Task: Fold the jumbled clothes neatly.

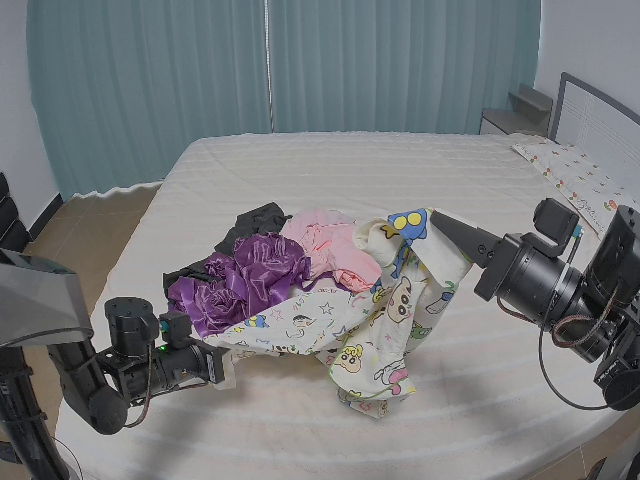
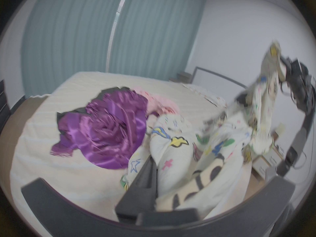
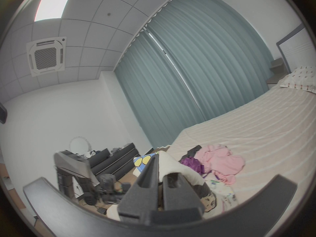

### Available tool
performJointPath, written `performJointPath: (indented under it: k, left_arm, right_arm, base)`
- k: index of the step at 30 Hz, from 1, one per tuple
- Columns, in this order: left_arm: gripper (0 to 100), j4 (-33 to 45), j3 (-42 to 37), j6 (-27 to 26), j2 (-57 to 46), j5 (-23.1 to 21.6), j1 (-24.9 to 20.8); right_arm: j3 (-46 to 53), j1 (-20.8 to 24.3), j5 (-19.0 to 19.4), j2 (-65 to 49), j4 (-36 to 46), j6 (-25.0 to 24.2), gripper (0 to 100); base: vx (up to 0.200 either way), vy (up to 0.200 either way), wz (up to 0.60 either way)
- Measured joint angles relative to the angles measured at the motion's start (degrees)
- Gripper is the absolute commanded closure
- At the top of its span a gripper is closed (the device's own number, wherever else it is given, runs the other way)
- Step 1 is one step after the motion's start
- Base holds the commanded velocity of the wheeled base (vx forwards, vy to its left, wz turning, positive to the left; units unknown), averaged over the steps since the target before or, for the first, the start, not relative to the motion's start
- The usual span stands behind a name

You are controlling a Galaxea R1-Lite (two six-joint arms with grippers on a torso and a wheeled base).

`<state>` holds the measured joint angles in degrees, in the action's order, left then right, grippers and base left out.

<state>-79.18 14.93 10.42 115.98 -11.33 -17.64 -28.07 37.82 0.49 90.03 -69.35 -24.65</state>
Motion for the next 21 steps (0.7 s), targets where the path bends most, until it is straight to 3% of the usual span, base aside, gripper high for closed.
performJointPath:
  k: [6,14,21]
  left_arm:
    - [100,-0.04,-0.35,3.07,-8.53,12.47,-1.65]
    - [100,3.88,6.91,3.96,-18.19,18.41,-4.05]
    - [100,9.41,12.29,6.40,-24.25,19.24,-4.94]
  right_arm:
    - [-1.06,-5.68,-3.05,1.27,-0.35,0.02,100]
    - [-6.46,-7.80,-6.25,0.05,-0.30,2.01,100]
    - [-8.72,-6.73,-7.63,-3.73,-0.17,5.30,100]
  base:
    - [0.000,0.000,0.00]
    - [0.000,0.000,0.00]
    - [0.000,0.000,0.00]
